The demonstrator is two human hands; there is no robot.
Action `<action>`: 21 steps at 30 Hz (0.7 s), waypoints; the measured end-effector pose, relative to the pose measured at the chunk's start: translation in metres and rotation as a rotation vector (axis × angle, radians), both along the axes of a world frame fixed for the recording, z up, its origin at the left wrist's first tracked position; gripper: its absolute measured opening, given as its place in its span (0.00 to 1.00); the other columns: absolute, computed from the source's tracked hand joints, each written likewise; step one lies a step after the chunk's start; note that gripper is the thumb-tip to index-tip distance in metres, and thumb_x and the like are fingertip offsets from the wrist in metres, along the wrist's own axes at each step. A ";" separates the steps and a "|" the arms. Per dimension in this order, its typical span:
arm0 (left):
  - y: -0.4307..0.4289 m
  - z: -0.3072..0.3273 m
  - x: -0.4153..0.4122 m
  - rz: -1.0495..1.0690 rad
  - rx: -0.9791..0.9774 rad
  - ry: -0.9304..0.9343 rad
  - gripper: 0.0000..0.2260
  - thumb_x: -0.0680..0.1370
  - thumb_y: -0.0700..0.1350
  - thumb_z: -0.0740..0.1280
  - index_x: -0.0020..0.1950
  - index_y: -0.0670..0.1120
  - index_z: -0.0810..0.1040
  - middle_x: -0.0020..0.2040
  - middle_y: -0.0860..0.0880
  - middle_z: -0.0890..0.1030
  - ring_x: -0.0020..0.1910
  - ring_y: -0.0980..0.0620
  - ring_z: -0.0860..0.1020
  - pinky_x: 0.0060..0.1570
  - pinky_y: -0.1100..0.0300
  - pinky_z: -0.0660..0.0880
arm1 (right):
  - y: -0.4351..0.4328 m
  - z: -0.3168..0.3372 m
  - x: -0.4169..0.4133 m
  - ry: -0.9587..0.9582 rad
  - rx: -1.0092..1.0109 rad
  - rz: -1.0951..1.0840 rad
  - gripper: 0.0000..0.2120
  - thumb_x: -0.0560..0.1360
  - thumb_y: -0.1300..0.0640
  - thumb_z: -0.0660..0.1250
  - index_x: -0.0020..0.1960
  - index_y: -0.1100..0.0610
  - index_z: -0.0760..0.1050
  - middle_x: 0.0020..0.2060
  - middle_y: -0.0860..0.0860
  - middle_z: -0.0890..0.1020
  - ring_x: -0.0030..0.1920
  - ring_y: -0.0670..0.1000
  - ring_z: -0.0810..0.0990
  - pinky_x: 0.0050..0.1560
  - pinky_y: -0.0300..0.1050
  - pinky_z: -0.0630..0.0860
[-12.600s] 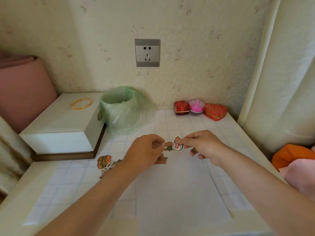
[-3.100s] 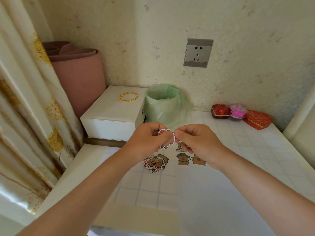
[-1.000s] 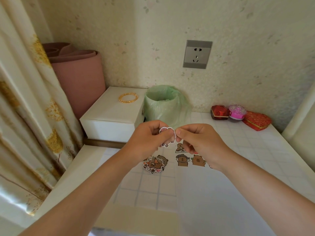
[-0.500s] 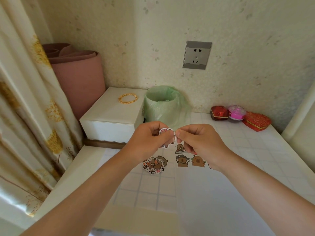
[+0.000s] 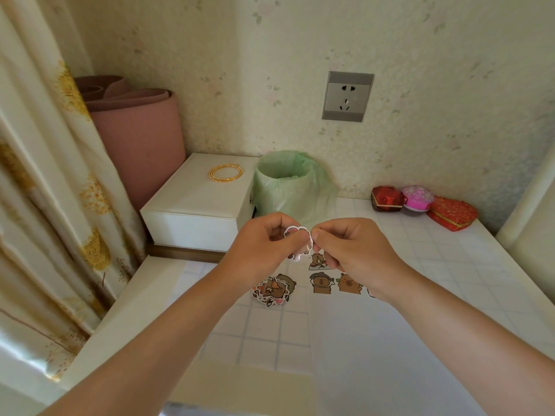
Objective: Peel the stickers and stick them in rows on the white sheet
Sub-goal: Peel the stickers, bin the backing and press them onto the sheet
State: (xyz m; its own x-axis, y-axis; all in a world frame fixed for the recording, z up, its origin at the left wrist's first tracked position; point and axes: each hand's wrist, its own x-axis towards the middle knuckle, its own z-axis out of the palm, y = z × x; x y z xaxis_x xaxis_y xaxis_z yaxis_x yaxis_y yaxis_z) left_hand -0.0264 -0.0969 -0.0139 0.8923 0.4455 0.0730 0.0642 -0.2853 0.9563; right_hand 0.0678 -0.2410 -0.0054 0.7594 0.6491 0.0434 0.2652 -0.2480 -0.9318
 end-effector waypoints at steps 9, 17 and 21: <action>-0.017 -0.006 0.001 0.159 0.077 -0.069 0.03 0.76 0.45 0.72 0.43 0.52 0.82 0.38 0.55 0.85 0.36 0.54 0.83 0.39 0.53 0.81 | 0.002 -0.009 -0.002 -0.313 -0.004 -0.057 0.11 0.77 0.57 0.68 0.37 0.48 0.82 0.23 0.39 0.75 0.25 0.43 0.70 0.29 0.32 0.65; -0.020 -0.002 0.000 0.157 -0.183 0.013 0.03 0.76 0.45 0.72 0.44 0.48 0.85 0.40 0.53 0.86 0.38 0.52 0.85 0.40 0.53 0.83 | 0.001 -0.019 0.002 -0.643 -0.096 -0.110 0.07 0.75 0.49 0.66 0.40 0.45 0.81 0.35 0.38 0.80 0.33 0.45 0.77 0.35 0.39 0.70; -0.020 -0.003 0.002 0.158 -0.141 0.044 0.05 0.77 0.46 0.70 0.44 0.48 0.84 0.40 0.54 0.86 0.38 0.53 0.85 0.38 0.54 0.82 | 0.002 -0.021 0.002 -0.632 -0.085 -0.110 0.08 0.76 0.49 0.67 0.39 0.45 0.81 0.36 0.39 0.81 0.33 0.45 0.77 0.35 0.39 0.72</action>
